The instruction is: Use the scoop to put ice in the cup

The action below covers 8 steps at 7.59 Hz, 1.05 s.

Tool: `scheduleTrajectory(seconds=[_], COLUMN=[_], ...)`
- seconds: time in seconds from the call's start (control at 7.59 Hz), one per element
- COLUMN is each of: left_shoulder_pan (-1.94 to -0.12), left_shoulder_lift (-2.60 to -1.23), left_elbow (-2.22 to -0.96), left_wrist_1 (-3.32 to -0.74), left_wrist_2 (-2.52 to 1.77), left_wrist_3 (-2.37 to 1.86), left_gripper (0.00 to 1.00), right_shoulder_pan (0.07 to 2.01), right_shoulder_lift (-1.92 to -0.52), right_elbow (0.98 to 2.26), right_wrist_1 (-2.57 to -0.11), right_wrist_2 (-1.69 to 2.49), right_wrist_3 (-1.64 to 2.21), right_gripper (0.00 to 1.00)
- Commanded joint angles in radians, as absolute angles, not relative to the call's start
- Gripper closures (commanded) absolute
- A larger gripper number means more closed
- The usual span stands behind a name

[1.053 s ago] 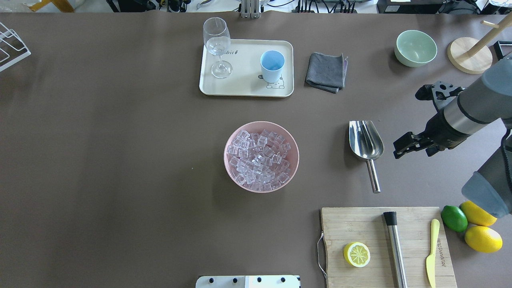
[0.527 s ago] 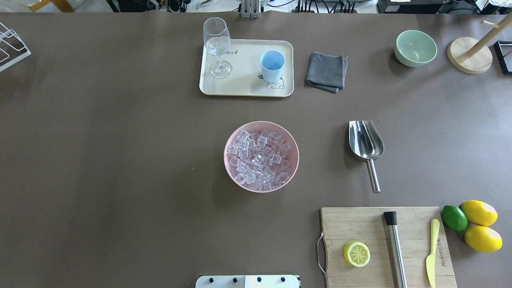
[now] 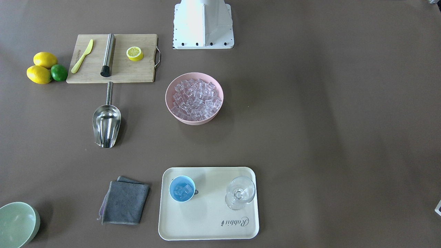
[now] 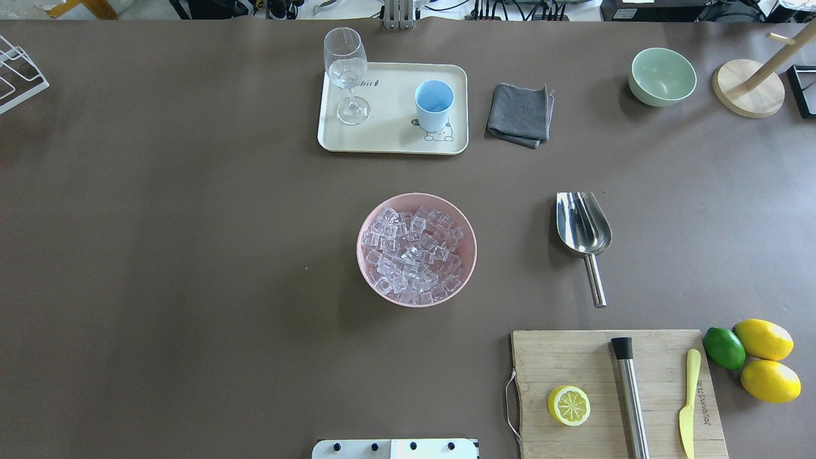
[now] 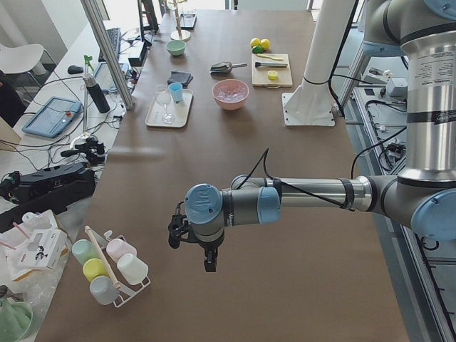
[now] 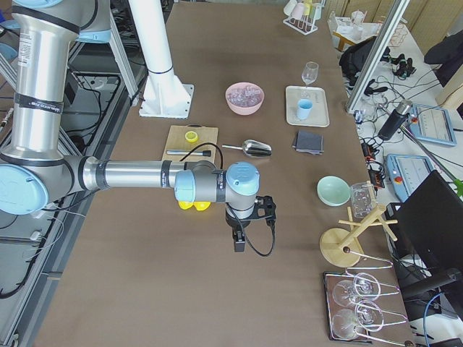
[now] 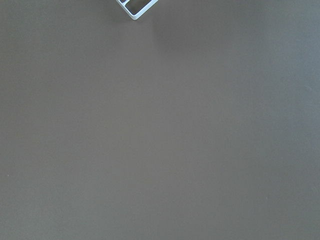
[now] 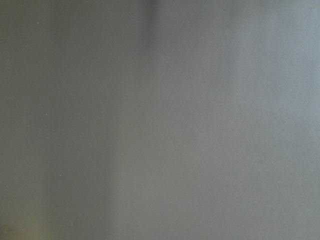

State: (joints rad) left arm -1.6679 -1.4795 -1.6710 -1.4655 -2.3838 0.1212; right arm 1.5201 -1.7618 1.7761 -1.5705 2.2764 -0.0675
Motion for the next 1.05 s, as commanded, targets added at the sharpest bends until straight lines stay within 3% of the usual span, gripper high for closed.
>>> scheduleTrajectory(seconds=[0.0,0.92], left_shoulder_pan=[-1.667,-1.683], left_shoulder_lift=[-1.48,-1.428], left_elbow=[-1.674,-1.717], left_wrist_1=[-1.465,-1.463], left_wrist_2=[-2.388,-2.447], left_wrist_3=[0.121,0.121], left_gripper=[0.02,0.02], right_shoulder_pan=[1.531,1.531], right_shoulder_lift=[-1.76,-1.761], right_elbow=[1.781,1.773], right_wrist_1=[-1.569,-1.568], right_wrist_2=[2.325,2.31], right_wrist_3=[0.016,0.046], right_gripper=[0.0,0.0])
